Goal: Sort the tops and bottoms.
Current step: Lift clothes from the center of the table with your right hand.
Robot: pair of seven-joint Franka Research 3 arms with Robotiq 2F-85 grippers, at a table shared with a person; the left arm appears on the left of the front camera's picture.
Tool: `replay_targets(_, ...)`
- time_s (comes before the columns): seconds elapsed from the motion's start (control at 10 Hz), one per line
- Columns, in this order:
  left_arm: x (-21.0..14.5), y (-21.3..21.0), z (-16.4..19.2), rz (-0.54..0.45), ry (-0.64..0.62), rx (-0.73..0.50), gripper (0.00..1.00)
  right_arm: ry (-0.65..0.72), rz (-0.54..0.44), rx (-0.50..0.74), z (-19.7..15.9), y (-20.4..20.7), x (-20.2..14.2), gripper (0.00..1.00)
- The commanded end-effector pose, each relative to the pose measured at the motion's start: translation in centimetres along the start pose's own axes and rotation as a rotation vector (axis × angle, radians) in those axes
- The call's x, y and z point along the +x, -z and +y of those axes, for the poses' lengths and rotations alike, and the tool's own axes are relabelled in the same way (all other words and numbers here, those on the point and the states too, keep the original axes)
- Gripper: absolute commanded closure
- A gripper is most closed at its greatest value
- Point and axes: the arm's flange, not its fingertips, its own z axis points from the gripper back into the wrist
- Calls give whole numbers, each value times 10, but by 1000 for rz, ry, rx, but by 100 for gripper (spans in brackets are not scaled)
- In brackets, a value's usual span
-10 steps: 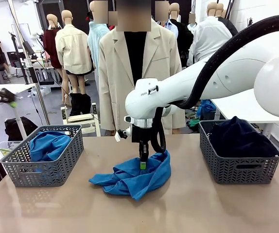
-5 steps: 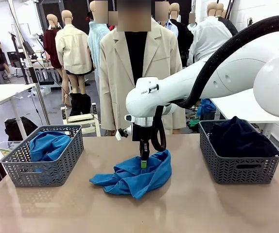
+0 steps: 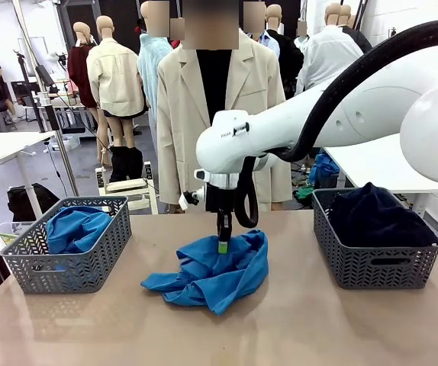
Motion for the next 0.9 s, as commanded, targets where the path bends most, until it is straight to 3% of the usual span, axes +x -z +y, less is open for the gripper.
replay_targets(0.0,3,-4,0,-1,-22,26,0,33,37,-123,34,-56,18,100)
replay_targets(0.3,3,-4,0,-1,-22,26,0,118,134,-284,93,-161,64,100)
replay_targets(0.6,3,-4,0,-1,-22,26,0,270,74,-413,171,-261,86,100)
replay_targets(0.8,3,-4,0,-1,-22,26,0,410,38,-539,215,-319,118,100)
